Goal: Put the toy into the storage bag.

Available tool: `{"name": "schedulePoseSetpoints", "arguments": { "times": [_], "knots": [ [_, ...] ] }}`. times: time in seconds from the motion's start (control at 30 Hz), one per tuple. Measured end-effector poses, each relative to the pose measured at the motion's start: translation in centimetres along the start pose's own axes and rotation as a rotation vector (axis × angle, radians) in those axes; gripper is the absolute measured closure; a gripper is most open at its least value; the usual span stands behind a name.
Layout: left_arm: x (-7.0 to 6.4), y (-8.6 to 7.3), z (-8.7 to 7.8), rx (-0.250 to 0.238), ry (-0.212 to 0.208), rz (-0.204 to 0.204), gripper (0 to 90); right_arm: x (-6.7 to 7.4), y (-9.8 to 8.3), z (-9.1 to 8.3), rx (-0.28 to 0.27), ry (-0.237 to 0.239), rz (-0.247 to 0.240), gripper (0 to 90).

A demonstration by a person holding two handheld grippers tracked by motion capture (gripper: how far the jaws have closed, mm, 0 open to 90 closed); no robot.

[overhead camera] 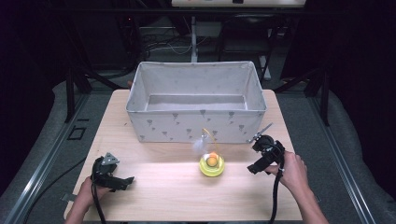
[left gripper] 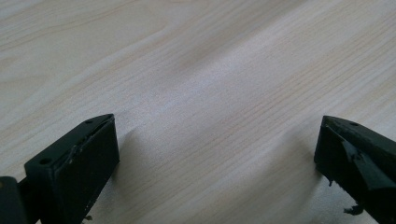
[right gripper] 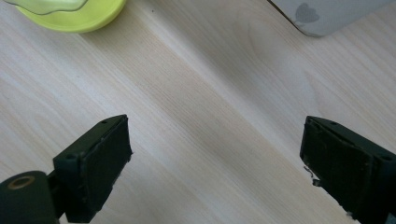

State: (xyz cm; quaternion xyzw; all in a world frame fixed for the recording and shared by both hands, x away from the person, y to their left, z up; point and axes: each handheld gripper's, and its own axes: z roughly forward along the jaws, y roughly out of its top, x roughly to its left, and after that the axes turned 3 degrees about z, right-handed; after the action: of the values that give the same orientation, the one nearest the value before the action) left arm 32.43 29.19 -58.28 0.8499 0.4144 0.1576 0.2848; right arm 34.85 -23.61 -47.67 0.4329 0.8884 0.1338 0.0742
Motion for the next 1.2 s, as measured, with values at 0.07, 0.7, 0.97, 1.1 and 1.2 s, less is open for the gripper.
{"name": "schedulePoseSetpoints", "arguments": {
  "times": [0.07,0.7,0.97,1.1,1.2],
  "knots": [
    [0.0,0.0,0.0,-0.001,0.001,0.000,0.0,0.1,0.1,0.0,0.000,0.008,-0.005,8.4],
    [0.0,0.0,0.0,-0.001,0.000,-0.001,0.0,2.2,1.3,-1.3,-0.003,0.015,-0.096,6.6],
    [0.0,0.0,0.0,0.000,0.000,-0.002,0.0,3.0,2.0,-1.9,-0.007,0.013,-0.128,4.8],
    [0.0,-0.1,0.0,-0.003,0.000,-0.006,0.0,3.4,2.3,-2.2,-0.015,0.017,-0.139,3.9],
    [0.0,-0.1,0.0,-0.002,0.004,-0.003,0.0,3.8,2.8,-2.4,-0.021,0.021,-0.153,2.3]
  ]
}}
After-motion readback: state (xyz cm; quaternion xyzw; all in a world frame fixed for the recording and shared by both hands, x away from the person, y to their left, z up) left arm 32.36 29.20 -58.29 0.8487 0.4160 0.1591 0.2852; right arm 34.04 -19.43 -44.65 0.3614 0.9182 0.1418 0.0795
